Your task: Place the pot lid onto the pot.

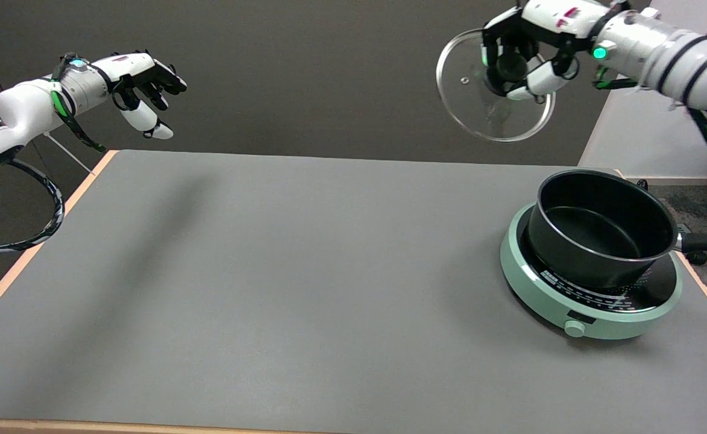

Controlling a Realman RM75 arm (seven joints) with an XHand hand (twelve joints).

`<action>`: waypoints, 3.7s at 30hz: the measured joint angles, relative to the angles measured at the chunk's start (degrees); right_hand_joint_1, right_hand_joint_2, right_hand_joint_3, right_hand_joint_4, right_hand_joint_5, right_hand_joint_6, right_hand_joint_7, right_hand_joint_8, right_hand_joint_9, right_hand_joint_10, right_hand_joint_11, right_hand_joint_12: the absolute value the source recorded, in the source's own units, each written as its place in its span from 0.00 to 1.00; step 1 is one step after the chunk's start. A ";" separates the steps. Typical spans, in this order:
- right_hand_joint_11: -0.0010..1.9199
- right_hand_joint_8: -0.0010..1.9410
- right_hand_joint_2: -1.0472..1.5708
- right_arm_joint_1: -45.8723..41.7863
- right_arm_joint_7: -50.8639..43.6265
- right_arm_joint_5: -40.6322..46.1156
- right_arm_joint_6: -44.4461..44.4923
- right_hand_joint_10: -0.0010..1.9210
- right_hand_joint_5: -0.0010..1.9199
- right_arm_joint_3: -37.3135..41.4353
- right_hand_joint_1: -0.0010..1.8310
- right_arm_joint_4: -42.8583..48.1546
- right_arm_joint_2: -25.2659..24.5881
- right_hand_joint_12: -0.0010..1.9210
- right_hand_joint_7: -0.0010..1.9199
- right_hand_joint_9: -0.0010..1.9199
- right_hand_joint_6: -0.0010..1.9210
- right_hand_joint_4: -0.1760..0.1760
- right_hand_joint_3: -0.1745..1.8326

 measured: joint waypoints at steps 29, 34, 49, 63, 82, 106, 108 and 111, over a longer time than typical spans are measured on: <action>0.32 0.72 0.71 -45.39 5.92 9.91 -12.11 0.85 0.34 53.72 0.82 10.49 -0.36 0.88 0.45 0.40 0.68 1.00 0.47; 0.32 0.73 0.71 -49.72 8.21 10.93 -17.77 0.86 0.33 60.13 0.82 10.94 -1.12 0.89 0.44 0.39 0.68 1.00 0.46; 0.31 0.74 0.71 -57.73 13.10 10.72 -29.63 0.86 0.33 71.95 0.82 11.40 -3.02 0.90 0.44 0.38 0.68 1.00 0.46; 0.31 0.74 0.71 -58.23 16.66 6.93 -33.56 0.88 0.34 72.02 0.82 11.53 -2.73 0.91 0.44 0.39 0.68 1.00 0.49; 0.31 0.75 0.71 -52.51 20.46 0.56 -35.50 0.88 0.34 62.21 0.82 11.49 -0.73 0.91 0.44 0.39 0.69 1.00 0.49; 0.30 0.75 0.72 -50.49 22.79 -2.02 -36.57 0.88 0.33 57.22 0.82 11.70 0.05 0.92 0.43 0.38 0.69 1.00 0.47; 0.30 0.75 0.72 -50.38 22.91 -2.15 -36.57 0.88 0.33 56.97 0.82 11.64 0.07 0.92 0.43 0.38 0.69 1.00 0.47; 0.30 0.75 0.72 -50.20 23.06 -2.26 -36.57 0.88 0.33 56.67 0.82 11.48 0.10 0.92 0.43 0.38 0.69 1.00 0.47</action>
